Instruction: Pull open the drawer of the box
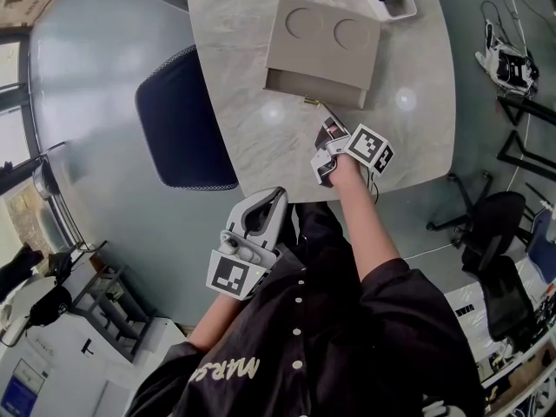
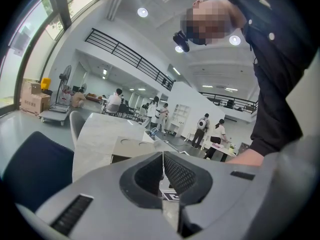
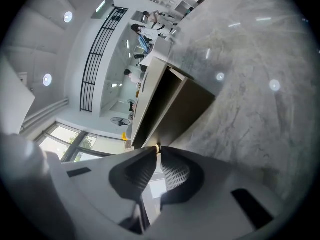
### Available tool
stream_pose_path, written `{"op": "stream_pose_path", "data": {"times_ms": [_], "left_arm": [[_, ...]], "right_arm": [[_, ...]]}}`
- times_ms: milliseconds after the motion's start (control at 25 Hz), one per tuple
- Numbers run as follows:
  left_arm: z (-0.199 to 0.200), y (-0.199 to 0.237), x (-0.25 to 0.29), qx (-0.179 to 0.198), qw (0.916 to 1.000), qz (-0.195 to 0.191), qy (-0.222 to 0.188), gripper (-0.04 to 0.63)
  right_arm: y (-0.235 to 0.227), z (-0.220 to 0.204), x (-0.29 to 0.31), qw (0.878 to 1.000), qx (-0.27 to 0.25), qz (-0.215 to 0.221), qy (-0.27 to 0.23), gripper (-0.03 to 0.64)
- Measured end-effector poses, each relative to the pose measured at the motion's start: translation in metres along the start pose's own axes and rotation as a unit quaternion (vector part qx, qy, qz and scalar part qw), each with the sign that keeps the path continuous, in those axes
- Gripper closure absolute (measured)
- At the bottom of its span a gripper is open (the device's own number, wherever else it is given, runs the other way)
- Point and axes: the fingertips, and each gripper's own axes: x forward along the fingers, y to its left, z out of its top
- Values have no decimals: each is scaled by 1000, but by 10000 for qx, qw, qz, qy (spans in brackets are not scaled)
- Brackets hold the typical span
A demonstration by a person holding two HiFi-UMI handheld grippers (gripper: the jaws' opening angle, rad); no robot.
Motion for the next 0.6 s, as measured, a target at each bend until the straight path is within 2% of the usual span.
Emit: {"op": "stream_pose_path", "data": {"times_ms": [160, 600], "left_arm": [[-1, -3, -3, 4, 10000, -22, -48, 578], [-15, -3, -12, -21, 9997, 31, 248, 578]], "right_arm": [[-1, -9, -6, 10000, 11, -13, 9, 597], [-9, -34, -21, 9999, 33, -74, 96, 598]]}}
